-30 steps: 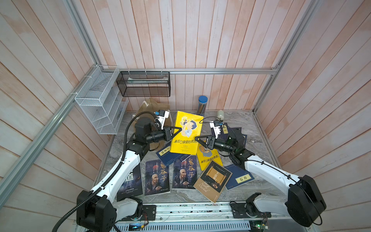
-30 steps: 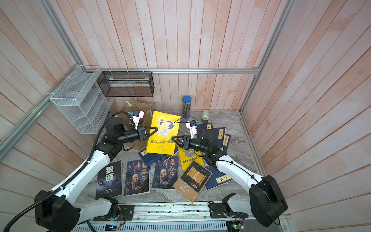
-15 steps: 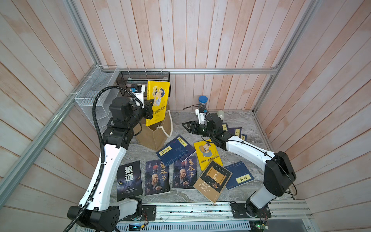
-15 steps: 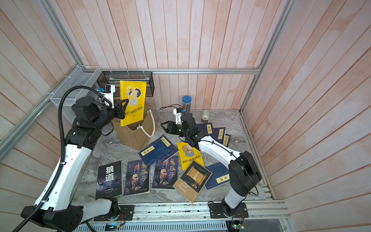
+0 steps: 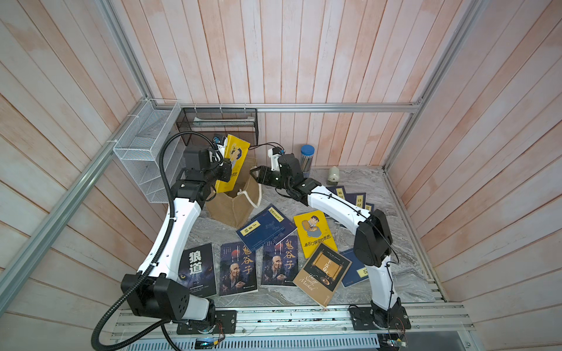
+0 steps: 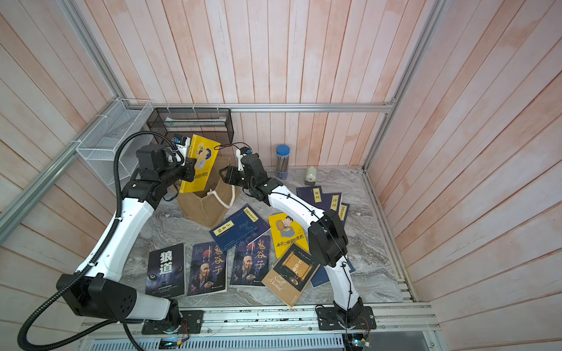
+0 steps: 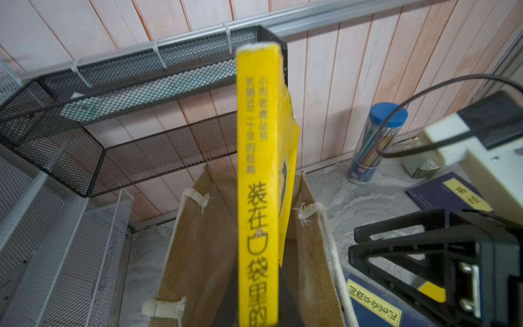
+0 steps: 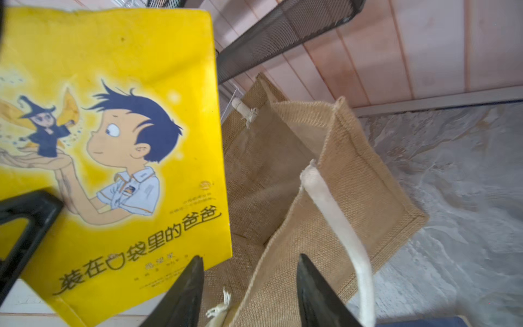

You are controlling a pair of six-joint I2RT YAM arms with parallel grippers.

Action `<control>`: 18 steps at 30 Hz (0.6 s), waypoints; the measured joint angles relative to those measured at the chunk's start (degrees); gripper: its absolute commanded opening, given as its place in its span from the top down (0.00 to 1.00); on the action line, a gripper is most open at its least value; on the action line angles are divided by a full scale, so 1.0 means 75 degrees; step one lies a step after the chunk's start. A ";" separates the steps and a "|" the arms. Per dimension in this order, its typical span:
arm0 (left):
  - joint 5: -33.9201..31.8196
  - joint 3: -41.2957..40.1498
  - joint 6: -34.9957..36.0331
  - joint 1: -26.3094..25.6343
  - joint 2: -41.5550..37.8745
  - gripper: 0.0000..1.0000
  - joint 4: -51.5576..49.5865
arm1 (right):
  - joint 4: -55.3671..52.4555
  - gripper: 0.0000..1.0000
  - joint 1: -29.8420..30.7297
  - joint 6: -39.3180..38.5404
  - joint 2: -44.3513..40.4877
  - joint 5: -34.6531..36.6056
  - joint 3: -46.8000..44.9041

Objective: Put the books into the canvas bag
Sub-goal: Place the book in the canvas bag.

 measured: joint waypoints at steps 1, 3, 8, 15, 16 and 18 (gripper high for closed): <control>-0.0041 -0.0076 0.0041 0.0017 0.0000 1.00 -0.0087 | -0.0224 0.47 0.0070 -0.0020 0.0245 -0.0050 0.0329; -0.0122 -0.0219 0.0099 0.0055 -0.0006 1.00 -0.0251 | -0.0595 0.51 0.0187 -0.0061 0.0621 -0.0108 0.0857; -0.0248 -0.0364 0.0172 0.0073 -0.0009 1.00 -0.0769 | -0.1285 0.86 0.0353 -0.0274 0.0973 -0.0192 0.1352; -0.0437 -0.0006 0.0169 0.0073 0.0096 1.00 -0.1597 | -0.1361 1.00 0.0251 -0.0478 0.0973 -0.0449 0.1343; -0.0475 0.0163 0.0166 0.0073 0.0195 1.00 -0.1743 | -0.1338 1.00 0.0221 -0.0507 0.0970 -0.0527 0.1343; -0.0542 0.0510 0.0157 0.0073 0.0458 1.00 -0.1976 | -0.1300 1.00 0.0143 -0.0580 0.0973 -0.0702 0.1343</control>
